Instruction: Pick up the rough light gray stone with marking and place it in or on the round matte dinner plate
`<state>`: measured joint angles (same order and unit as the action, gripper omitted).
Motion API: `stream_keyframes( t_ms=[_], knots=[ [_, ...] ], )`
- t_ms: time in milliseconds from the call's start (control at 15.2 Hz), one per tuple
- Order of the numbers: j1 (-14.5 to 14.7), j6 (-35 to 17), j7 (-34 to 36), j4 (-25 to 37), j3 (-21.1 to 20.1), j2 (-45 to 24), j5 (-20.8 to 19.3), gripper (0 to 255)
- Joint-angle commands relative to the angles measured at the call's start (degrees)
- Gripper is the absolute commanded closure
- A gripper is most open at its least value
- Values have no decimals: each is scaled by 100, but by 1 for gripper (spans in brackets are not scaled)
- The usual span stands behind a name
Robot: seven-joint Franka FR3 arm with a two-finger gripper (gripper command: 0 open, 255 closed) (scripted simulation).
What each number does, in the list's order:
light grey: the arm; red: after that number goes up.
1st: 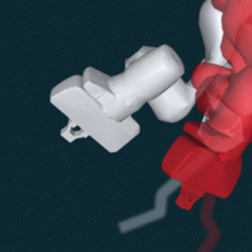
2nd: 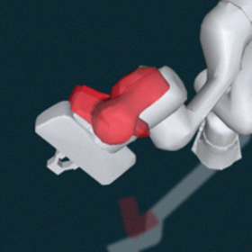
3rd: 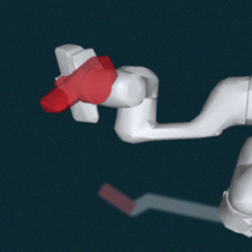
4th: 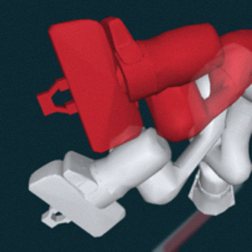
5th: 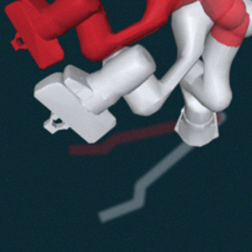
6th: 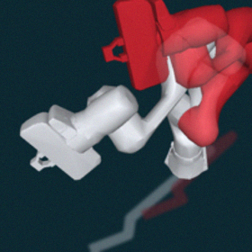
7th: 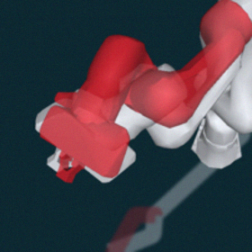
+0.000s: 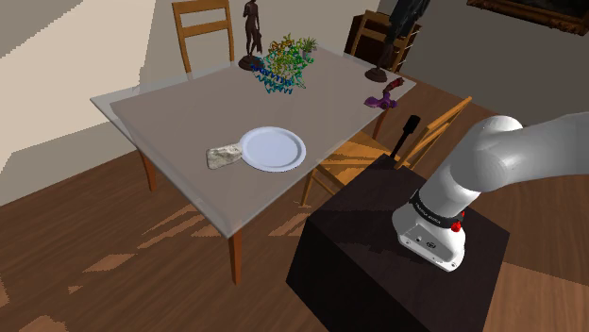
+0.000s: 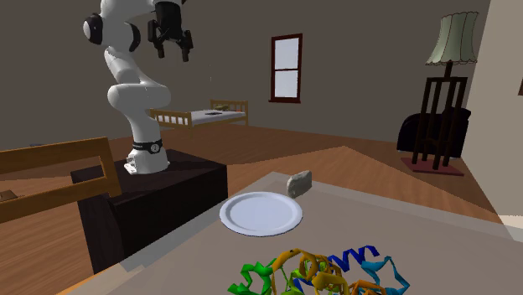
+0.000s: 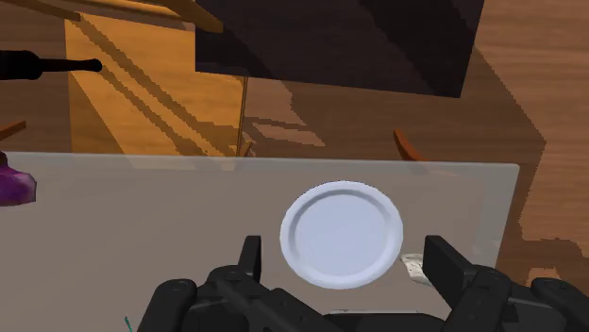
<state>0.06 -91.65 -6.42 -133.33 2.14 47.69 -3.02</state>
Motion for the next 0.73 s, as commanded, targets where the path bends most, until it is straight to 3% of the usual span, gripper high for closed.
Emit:
stream_keyframes(
  t_ms=[0,660],
  knots=[
    [0,0,0,0,0,0,0,0],
    [449,-1414,-651,120,62,-1852,155,0]
  ],
)
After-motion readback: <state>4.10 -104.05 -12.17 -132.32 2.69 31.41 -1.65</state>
